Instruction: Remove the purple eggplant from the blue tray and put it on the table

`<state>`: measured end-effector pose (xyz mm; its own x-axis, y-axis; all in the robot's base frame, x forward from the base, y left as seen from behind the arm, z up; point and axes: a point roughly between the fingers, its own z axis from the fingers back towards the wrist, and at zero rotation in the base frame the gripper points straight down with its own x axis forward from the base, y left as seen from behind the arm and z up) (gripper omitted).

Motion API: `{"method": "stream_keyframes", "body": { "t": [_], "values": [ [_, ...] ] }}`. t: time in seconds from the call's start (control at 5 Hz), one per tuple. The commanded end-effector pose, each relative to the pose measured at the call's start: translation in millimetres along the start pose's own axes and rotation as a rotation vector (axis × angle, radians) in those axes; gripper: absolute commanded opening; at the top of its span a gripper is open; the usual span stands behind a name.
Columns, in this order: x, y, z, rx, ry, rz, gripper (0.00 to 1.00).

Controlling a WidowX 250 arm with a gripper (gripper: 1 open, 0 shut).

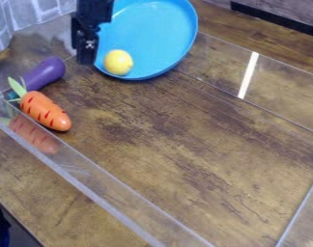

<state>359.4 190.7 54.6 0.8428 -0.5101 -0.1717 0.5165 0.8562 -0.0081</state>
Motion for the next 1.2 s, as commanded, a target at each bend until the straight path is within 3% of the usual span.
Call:
{"method": "stream_keyframes", "body": {
  "t": [0.0, 0.2, 1.0],
  "values": [
    [9.7, 6.5, 34.3, 0.084, -0.054, 0.008, 1.00],
    [17.3, 5.4, 34.4, 0.097, -0.056, -0.002, 1.00],
    [21.9, 19.7, 25.6, 0.105, -0.058, 0.008, 1.00]
  ]
}}
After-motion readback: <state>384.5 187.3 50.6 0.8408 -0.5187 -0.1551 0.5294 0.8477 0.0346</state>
